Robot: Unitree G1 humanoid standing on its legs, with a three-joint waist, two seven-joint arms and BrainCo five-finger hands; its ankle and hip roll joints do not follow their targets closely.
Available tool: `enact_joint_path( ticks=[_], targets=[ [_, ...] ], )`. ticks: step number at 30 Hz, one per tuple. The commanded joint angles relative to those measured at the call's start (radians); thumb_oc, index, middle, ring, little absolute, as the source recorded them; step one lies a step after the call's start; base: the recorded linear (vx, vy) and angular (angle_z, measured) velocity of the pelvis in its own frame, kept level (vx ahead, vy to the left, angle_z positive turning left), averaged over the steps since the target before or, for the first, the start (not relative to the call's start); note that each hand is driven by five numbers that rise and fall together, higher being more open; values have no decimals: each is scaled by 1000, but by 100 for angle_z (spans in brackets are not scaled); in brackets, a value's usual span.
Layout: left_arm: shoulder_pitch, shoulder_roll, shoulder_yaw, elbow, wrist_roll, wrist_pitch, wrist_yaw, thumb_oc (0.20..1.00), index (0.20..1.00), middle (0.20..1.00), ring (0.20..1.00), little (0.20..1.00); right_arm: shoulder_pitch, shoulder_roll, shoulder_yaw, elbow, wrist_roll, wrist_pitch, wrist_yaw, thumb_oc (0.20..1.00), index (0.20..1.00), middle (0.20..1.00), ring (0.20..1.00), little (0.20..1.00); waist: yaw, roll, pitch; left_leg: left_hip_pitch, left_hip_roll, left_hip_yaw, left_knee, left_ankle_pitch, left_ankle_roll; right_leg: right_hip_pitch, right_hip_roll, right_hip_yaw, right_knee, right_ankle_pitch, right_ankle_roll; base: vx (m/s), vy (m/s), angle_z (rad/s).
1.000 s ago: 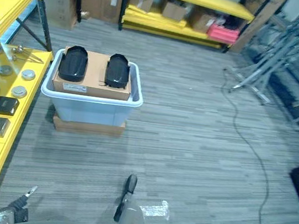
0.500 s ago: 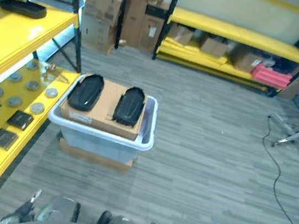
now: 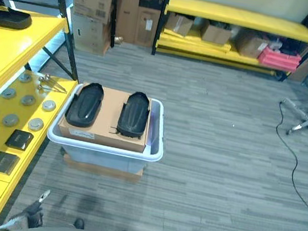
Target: Move parts from the plastic box to the shelf.
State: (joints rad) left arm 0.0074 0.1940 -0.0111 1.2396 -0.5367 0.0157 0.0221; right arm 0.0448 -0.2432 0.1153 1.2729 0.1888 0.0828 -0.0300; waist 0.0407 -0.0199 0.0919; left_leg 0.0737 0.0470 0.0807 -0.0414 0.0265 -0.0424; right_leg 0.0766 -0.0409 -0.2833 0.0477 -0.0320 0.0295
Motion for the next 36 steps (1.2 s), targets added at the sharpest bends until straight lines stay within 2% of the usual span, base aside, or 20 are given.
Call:
enact_joint_path(
  ticks=[1,12,13,14,15,16,22,30,31,35,36],
  targets=[
    [-26,6,-2,18,38,-29,9,1000,1000,1000,1000,1000,-21,-28,38,19,-35,4,-4,1000,1000,1000,1000,1000,19,1,11,-34,-11,-6,16,-7,-12,9,-62,31,-122,102,117,41,42,-1],
    [-11,-1,-44,-27,69,-91,-69,1000,1000,1000,1000,1000,-21,-15,66,27,-97,7,5,1000,1000,1000,1000,1000,27,8,1,-19,-15,7,12,-21,-1,13,-71,30,-113,98,119,18,10,1],
    [-9,11,-59,-53,140,-200,-56,1000,1000,1000,1000,1000,-22,-14,74,29,-93,9,3,1000,1000,1000,1000,1000,31,8,1,-16,-17,9,13,-26,0,15,-71,30,-112,96,119,24,-5,5],
    [-9,13,-64,-61,161,-236,-47,1000,1000,1000,1000,1000,-22,-14,74,29,-93,9,2,1000,1000,1000,1000,1000,32,7,1,-16,-17,9,14,-26,0,15,-71,30,-112,96,119,21,-16,6],
    [-10,15,-90,-83,225,-210,-79,1000,1000,1000,1000,1000,-21,-13,79,32,-92,5,-1,1000,1000,1000,1000,1000,37,5,2,-18,-17,8,15,-27,0,15,-72,27,-109,96,120,1,-15,4],
    [-7,11,-107,-78,189,-157,-125,1000,1000,1000,1000,1000,-25,-18,82,32,-95,7,1,1000,1000,1000,1000,1000,39,6,3,-20,-15,7,18,-27,0,14,-72,26,-108,94,119,0,0,0],
    [-3,9,-127,-49,150,-144,-174,1000,1000,1000,1000,1000,-31,-26,84,34,-103,15,2,1000,1000,1000,1000,1000,34,8,5,-17,-14,14,34,-42,6,17,-72,35,-99,85,115,0,0,0],
    [2,13,-115,-39,123,-113,-178,1000,1000,1000,1000,1000,-29,-15,84,43,-120,24,-10,1000,1000,1000,1000,1000,31,8,-8,-8,-12,25,32,-46,6,20,-73,31,-95,81,117,53,-20,0],
    [3,15,-111,-39,119,-112,-168,1000,1000,1000,1000,1000,-31,-15,85,45,-115,26,-11,1000,1000,1000,1000,1000,33,7,-7,-15,-8,23,49,-48,4,15,-71,34,-86,77,113,33,-169,-1],
    [-1,13,-86,-46,55,-115,-122,1000,1000,1000,1000,1000,-41,-33,94,37,-116,22,6,1000,1000,1000,1000,1000,34,-16,41,-108,9,6,256,-75,0,0,-61,48,-52,63,79,-16,-176,0],
    [2,10,-71,-46,50,-126,-117,1000,1000,1000,1000,1000,-39,-40,94,34,-107,25,7,1000,1000,1000,1000,1000,37,-20,61,-169,13,-16,367,-34,-10,5,-52,57,-49,62,65,-14,-131,13]
  ],
)
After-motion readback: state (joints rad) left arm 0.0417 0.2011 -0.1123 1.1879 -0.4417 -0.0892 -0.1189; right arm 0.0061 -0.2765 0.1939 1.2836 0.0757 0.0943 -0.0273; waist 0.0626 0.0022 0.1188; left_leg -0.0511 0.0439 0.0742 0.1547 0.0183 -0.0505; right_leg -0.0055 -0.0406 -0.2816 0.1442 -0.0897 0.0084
